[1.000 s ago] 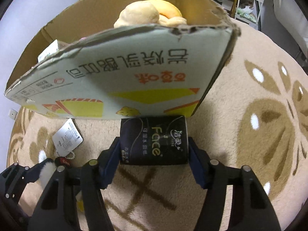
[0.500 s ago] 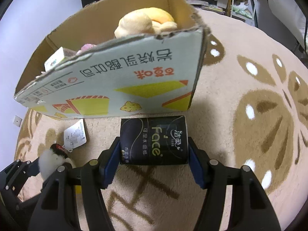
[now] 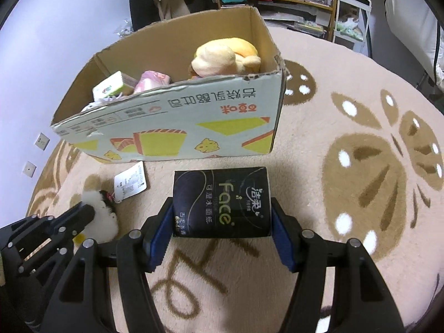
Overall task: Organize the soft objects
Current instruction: 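Lift the pompom keychain and black tissue pack and carry them over the box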
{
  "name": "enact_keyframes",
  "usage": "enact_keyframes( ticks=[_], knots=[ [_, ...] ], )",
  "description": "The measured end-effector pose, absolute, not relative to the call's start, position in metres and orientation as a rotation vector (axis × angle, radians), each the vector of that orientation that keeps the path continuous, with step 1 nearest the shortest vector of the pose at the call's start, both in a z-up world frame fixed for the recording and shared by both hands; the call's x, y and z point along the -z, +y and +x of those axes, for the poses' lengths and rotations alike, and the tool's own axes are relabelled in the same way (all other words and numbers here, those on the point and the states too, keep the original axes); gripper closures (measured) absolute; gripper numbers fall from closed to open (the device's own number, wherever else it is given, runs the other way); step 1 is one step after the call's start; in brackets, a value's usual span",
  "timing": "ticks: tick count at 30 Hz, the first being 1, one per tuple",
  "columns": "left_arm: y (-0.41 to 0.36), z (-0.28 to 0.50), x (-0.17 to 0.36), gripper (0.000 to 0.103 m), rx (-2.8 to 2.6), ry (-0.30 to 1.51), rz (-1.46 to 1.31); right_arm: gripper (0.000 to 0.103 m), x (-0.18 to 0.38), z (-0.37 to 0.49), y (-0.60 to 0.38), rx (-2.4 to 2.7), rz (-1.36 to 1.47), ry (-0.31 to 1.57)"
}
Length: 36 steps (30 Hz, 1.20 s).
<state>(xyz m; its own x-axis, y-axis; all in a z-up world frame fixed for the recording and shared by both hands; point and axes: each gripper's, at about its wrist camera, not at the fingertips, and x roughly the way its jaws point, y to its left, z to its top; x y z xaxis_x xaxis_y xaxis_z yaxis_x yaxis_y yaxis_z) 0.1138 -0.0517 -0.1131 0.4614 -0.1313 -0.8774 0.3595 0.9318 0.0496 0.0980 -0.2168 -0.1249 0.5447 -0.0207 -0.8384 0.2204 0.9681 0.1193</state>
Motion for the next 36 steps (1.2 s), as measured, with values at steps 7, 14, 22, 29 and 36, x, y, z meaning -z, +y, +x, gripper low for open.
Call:
enact_keyframes(
  ticks=[7,14,22,29,36],
  knots=[
    [-0.044,0.106,0.1,0.102,0.28,1.008,0.224,0.035,0.107,0.09,-0.212,0.138,0.202,0.948],
    [-0.041,0.095,0.074,0.102,0.256,0.911,0.23,0.035,0.095,0.084,-0.209,0.126,0.2,0.917],
    [-0.031,0.091,0.035,0.102,0.231,0.788,0.212,0.035,0.073,0.077,-0.207,0.101,0.219,0.846],
    [-0.027,0.099,0.006,0.102,0.211,0.708,0.208,0.035,0.053,0.079,-0.206,0.084,0.224,0.787],
    [-0.028,0.12,-0.014,0.102,0.194,0.639,0.212,0.035,0.037,0.086,-0.202,0.071,0.199,0.741]
  ],
)
